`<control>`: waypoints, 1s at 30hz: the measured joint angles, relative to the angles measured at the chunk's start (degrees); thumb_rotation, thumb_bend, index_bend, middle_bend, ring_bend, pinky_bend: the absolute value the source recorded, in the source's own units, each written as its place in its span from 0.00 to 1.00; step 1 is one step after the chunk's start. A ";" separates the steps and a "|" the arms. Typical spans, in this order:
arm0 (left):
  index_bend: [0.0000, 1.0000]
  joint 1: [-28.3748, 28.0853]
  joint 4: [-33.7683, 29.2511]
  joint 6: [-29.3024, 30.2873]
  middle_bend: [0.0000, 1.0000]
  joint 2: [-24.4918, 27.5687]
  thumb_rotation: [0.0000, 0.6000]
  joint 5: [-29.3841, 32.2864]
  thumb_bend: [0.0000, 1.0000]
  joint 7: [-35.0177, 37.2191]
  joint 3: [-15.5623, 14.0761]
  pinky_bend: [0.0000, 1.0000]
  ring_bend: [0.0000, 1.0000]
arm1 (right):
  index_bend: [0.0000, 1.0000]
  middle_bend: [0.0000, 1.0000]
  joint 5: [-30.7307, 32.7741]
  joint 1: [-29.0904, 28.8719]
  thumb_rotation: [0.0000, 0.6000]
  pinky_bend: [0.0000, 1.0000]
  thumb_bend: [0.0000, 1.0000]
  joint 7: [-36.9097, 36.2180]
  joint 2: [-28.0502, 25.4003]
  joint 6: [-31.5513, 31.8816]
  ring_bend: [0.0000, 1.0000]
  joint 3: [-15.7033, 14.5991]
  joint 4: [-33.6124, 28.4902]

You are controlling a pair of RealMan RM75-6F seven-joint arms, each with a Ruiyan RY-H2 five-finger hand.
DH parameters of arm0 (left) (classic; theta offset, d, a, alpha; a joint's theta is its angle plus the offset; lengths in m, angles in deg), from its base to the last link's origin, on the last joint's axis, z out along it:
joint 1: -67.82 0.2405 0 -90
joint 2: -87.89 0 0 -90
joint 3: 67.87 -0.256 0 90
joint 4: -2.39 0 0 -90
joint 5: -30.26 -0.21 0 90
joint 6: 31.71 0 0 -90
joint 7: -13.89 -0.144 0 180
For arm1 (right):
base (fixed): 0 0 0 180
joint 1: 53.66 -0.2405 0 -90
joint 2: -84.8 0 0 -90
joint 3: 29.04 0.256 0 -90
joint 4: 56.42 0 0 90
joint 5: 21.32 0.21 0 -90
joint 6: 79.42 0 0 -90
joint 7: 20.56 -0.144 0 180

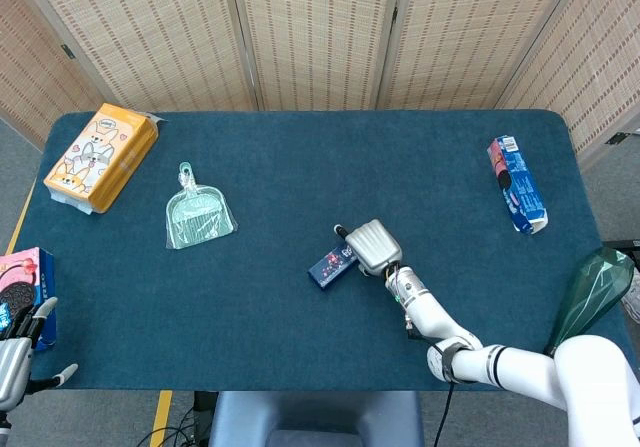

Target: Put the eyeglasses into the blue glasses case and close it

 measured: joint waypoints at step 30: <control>0.09 -1.45 0.06 -0.26 0.15 -0.77 1.00 -0.49 0.16 -0.82 1.28 0.28 0.11 | 0.00 0.85 3.50 2.06 1.00 0.85 0.24 -4.04 -4.26 6.36 0.97 -0.48 -5.56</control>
